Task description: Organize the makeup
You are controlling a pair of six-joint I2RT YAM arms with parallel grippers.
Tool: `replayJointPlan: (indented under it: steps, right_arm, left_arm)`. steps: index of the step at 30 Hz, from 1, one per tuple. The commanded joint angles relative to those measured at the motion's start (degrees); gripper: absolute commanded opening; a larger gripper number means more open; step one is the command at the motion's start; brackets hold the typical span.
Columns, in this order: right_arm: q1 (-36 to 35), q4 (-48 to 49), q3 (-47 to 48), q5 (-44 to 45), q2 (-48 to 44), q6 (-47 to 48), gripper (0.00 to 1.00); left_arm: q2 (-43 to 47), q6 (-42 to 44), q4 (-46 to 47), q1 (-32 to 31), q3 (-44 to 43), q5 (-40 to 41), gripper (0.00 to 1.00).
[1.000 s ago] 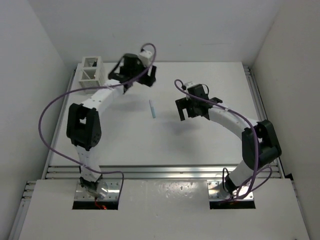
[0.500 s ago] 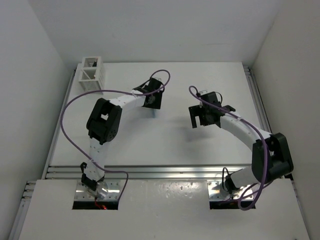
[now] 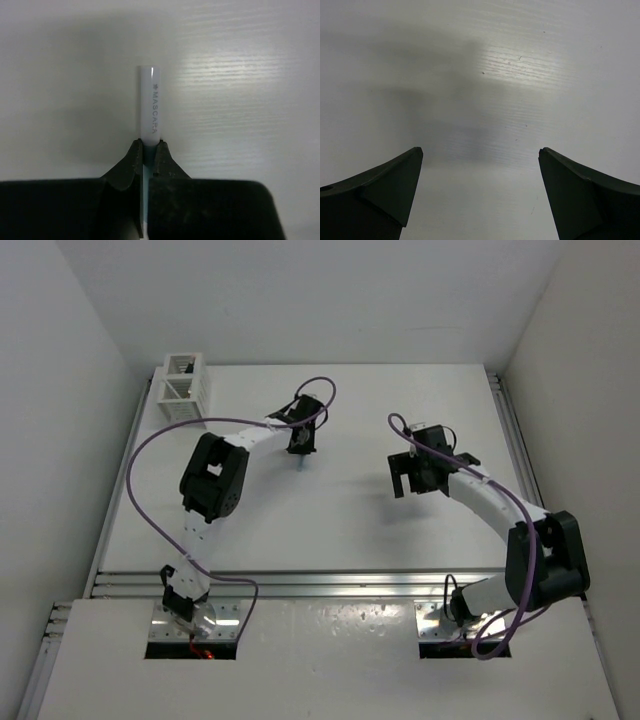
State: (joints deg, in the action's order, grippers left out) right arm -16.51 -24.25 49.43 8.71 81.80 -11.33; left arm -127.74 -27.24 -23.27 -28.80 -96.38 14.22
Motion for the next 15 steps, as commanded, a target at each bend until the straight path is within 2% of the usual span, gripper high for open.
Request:
replayJointPlan:
  steps: [1,3,6,9,10,11,13,14,15]
  right_arm:
    - [0.78,2.45,1.8,-1.32,0.02,1.14,1.0]
    - [0.87,3.24,2.16,-1.41,0.55,1.23,1.0]
    - [0.78,5.78,4.35,-3.34,2.31,0.88,1.0]
    - [0.78,9.03,6.2,-6.24,4.77,-0.09,1.0]
    - [0.78,9.92,6.47,-7.9,5.9,-0.18,1.0]
    - [0.61,10.45,7.08,-8.44,6.96,-0.44,1.0]
    - [0.43,12.56,9.1,-10.1,8.89,-1.06,1.0]
    - [0.08,13.0,10.41,-10.9,10.38,-1.15,1.0]
    - [-0.18,13.35,11.21,-11.17,11.01,-1.76,1.0]
  left_arm:
    - [-1.29,3.4,-3.44,5.04,-4.93,-1.63,0.0]
    - [-0.67,4.56,-4.15,6.2,-6.53,-2.69,0.0]
    - [-0.05,10.44,-4.16,11.64,-15.57,-6.3,0.0]
    - [1.79,19.49,2.94,16.92,-23.67,-7.97,0.0]
    - [2.84,21.69,6.71,18.41,-23.68,-8.5,0.0]
    - [4.16,25.71,16.66,21.3,-21.68,-9.72,0.0]
    - [7.85,29.07,28.83,24.47,-17.64,-11.83,0.0]
    - [8.47,32.31,40.03,27.54,-14.31,-13.5,0.0]
    - [8.48,33.47,44.4,29.04,-13.67,-16.91,0.0]
